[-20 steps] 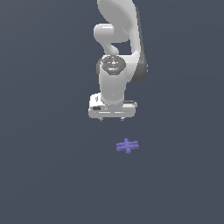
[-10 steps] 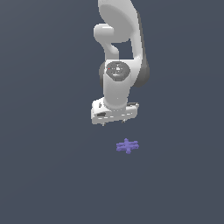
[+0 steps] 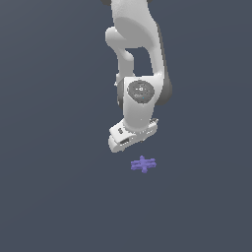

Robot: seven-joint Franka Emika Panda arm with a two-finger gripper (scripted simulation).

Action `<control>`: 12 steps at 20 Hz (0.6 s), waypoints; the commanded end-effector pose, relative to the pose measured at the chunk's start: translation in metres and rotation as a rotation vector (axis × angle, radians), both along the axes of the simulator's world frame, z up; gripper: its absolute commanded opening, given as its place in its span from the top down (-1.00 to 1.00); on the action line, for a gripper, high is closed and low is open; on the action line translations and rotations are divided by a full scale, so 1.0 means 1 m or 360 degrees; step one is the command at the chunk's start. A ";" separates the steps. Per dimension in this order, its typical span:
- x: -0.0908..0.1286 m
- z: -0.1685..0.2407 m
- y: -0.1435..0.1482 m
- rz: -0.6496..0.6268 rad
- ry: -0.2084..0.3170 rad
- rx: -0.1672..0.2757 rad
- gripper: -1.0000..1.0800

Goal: Pick up the object and move it to a goal position.

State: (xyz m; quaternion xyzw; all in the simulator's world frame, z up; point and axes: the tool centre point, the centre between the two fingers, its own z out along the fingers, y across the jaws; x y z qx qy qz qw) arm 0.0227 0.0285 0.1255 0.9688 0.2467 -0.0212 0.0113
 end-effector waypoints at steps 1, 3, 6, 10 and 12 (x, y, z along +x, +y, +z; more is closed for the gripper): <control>0.006 -0.006 0.006 0.0129 -0.0001 0.0005 -0.92; 0.010 -0.011 0.010 0.0230 -0.0002 0.0010 -0.92; 0.016 -0.018 0.017 0.0380 -0.0004 0.0017 -0.92; 0.024 -0.027 0.026 0.0579 -0.0009 0.0029 -0.92; 0.028 -0.032 0.031 0.0677 -0.0012 0.0035 -0.92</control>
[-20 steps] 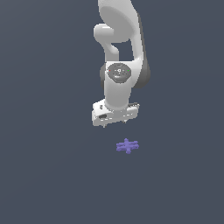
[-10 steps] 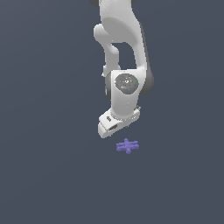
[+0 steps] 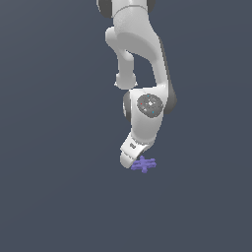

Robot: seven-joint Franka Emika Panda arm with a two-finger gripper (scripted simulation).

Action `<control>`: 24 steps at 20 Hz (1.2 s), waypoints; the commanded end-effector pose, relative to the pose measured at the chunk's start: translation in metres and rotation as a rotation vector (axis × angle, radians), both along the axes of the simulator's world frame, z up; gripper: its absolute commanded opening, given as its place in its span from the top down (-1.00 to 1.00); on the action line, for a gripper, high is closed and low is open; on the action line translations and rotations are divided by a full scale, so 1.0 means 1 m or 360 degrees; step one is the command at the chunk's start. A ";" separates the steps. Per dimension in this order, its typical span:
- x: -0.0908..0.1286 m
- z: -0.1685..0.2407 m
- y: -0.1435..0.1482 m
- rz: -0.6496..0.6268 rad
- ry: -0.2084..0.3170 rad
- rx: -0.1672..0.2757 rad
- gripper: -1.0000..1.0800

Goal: Pick up the object and move it to a goal position.

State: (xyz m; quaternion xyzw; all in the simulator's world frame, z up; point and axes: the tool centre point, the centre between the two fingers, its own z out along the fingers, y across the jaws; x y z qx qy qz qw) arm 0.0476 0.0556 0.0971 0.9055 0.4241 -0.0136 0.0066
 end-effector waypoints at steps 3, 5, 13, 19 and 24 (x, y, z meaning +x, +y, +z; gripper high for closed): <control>0.008 -0.010 0.010 0.0215 -0.0007 0.0015 -0.92; 0.011 -0.014 0.014 0.0294 -0.0010 0.0021 -0.92; 0.019 -0.024 0.024 0.0509 -0.0020 0.0038 -0.92; 0.021 -0.027 0.026 0.0567 -0.0023 0.0042 -0.92; 0.021 -0.031 0.026 0.0561 -0.0022 0.0042 -0.92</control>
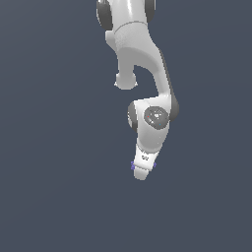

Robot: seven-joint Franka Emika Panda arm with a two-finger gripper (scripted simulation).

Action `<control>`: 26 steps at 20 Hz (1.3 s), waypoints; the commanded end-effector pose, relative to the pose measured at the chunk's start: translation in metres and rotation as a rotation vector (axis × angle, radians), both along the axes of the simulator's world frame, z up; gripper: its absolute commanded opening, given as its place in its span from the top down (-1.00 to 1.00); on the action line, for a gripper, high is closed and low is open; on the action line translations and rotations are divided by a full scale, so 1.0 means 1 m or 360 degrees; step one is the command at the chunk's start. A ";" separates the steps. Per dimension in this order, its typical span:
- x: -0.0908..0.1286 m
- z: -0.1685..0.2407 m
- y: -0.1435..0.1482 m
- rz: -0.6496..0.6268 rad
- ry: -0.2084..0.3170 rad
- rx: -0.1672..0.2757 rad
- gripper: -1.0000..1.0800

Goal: Pick up the object and move it to a goal position.

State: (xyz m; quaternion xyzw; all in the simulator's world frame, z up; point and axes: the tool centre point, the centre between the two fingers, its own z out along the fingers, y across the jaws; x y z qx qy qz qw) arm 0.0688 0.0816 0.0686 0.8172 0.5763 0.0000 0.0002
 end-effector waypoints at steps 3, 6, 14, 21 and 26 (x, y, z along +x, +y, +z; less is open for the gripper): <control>0.000 -0.012 0.000 0.0002 0.0001 0.0000 -0.92; -0.001 -0.029 0.000 0.0005 0.0001 0.0000 -0.92; 0.000 -0.049 0.000 0.0008 0.0000 0.0000 -0.92; 0.000 -0.049 0.000 0.0008 0.0000 0.0000 1.00; 0.000 -0.049 0.000 0.0008 0.0000 0.0000 1.00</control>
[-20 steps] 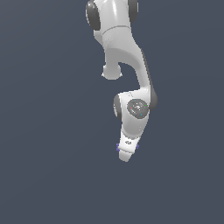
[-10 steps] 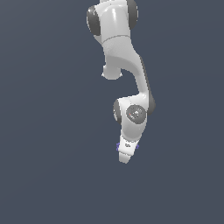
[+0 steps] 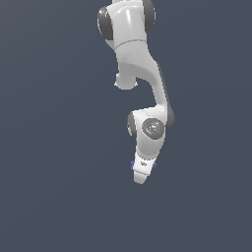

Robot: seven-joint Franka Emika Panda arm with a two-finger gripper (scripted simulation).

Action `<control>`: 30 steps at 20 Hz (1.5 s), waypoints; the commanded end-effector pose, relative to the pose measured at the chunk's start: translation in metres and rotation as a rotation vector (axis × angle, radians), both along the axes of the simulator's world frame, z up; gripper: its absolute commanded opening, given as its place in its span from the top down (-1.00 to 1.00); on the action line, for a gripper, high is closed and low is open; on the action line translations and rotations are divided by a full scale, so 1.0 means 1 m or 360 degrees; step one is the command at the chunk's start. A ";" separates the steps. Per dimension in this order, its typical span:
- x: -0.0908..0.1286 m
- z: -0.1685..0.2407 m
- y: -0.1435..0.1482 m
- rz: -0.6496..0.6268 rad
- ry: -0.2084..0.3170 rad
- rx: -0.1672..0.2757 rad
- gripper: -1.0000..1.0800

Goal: Pick up the object and move it to a goal position.

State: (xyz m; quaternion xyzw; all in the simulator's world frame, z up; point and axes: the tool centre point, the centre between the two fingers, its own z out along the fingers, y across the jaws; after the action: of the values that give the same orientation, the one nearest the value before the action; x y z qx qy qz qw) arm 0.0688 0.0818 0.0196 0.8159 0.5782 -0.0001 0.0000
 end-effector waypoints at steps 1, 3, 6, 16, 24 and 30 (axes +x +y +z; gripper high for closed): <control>0.000 0.000 0.000 0.0000 0.0000 0.0000 1.00; 0.001 0.003 0.000 0.0000 0.0000 0.0000 1.00; 0.005 0.010 0.000 0.0000 0.0000 0.0000 1.00; 0.032 0.064 0.002 0.0001 0.0000 0.0003 1.00; 0.057 0.113 0.003 0.0001 0.0000 0.0003 1.00; 0.068 0.130 0.004 0.0000 0.0000 0.0002 1.00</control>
State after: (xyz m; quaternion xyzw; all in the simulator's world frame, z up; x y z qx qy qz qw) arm 0.1343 0.0856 0.1462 0.8158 0.5783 0.0006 -0.0003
